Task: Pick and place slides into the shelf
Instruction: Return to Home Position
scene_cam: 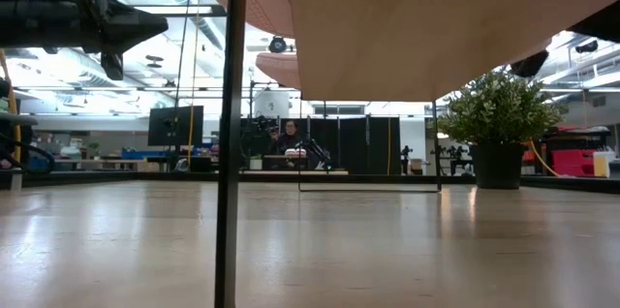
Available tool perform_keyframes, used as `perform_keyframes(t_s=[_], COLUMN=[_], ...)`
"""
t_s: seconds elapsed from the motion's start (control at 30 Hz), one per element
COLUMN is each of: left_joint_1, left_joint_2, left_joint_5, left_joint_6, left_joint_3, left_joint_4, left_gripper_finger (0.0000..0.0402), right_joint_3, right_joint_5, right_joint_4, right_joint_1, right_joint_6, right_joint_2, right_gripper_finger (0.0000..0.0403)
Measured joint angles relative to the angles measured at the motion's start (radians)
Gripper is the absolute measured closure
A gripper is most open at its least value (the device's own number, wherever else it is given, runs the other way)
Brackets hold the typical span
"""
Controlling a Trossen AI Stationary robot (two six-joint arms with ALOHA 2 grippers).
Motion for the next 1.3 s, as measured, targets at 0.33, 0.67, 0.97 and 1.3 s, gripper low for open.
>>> perform_keyframes(t_s=[0.33, 0.67, 0.97, 1.3], left_joint_1=[0.0, 0.0, 0.0, 0.0], left_joint_2=[0.0, 0.0, 0.0, 0.0], left_joint_5=[0.0, 0.0, 0.0, 0.0], left_joint_6=[0.001, 0.0, 0.001, 0.0], left_joint_3=[0.0, 0.0, 0.0, 0.0], left_joint_4=[0.0, 0.0, 0.0, 0.0], left_gripper_finger=[0.0372, 0.0363, 0.0377, 0.0369], right_joint_3=[0.0, 0.0, 0.0, 0.0], right_joint_5=[-0.04, -0.14, -0.124, -0.125], right_joint_4=[-0.065, -0.193, -0.327, -0.331], right_joint_1=[0.0, 0.0, 0.0, 0.0], right_joint_6=[-0.113, -0.284, -0.59, -0.663], right_joint_2=[0.002, 0.002, 0.01, 0.016], right_gripper_finger=[0.0403, 0.0403, 0.0403, 0.0403])
